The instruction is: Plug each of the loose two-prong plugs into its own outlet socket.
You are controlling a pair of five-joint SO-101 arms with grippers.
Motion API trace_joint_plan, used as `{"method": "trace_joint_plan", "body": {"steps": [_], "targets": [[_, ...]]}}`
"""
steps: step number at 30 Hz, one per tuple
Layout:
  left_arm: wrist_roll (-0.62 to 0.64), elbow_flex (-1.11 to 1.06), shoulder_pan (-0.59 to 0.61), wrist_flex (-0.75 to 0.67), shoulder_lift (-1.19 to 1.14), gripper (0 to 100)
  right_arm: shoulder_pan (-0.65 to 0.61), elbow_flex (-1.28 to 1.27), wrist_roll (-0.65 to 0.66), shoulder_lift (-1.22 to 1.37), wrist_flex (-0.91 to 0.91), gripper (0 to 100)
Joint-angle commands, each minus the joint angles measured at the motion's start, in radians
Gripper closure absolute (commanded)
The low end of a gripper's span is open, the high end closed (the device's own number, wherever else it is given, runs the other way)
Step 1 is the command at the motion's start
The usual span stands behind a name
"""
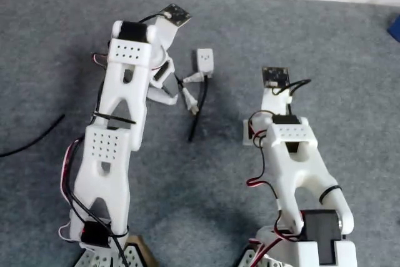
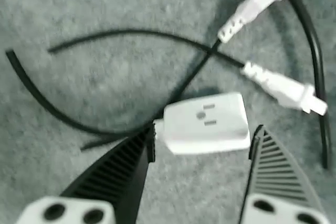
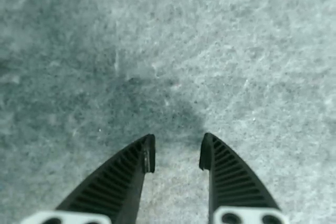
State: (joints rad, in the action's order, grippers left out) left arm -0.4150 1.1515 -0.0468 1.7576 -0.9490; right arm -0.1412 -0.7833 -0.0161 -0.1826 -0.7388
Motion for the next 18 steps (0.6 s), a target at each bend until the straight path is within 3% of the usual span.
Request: {"method": "trace_joint_plan", "body": {"steps": [1, 10, 18], "targets": [[0.012, -0.186, -0.021, 0.015, 0.162, 71, 0.007, 0.042, -0.005, -0.004, 0.018, 84.7], [-0.066, -0.453, 0.004, -0.044, 0.254, 71, 0.007, 0.042, -0.005, -0.004, 0.015, 84.7], [-0.066, -0.285, -0.002, -0.104, 0.067, 71, 0.007, 0.042, -0.005, -0.004, 0.015, 84.7]]}}
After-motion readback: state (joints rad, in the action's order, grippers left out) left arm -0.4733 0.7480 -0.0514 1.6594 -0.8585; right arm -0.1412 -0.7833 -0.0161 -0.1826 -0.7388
